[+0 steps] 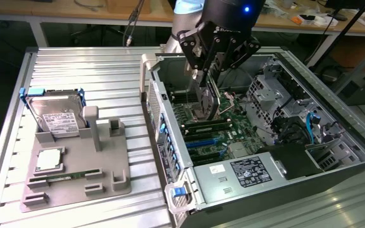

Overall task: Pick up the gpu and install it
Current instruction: 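Pick up the gpu and move the gpu toward the slot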

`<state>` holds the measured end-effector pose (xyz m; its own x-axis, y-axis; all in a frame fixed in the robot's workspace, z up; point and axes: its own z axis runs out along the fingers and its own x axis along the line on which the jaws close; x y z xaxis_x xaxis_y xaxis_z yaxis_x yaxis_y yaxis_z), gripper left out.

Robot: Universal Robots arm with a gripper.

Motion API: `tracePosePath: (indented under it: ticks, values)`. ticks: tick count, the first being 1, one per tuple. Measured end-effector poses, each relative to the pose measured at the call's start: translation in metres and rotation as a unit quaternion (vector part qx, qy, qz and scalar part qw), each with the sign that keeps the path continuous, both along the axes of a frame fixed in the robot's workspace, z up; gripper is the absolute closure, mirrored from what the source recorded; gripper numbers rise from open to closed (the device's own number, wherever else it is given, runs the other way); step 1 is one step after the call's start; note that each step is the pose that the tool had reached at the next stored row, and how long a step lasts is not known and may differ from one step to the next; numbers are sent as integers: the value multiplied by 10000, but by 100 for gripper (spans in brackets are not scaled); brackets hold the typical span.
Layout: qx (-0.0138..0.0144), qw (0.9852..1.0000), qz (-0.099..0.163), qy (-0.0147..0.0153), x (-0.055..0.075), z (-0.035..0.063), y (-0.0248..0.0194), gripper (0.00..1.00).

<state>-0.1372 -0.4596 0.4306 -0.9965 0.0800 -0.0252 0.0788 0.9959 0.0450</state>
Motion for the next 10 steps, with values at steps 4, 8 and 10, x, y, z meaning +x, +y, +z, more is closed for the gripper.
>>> tracePosePath:
  ticks: [4,8,10]
  values:
    - [0,10000,0,0,65,0,0,73]
    - [0,10000,0,0,116,0,0,73]
    - [0,10000,0,0,143,0,0,73]
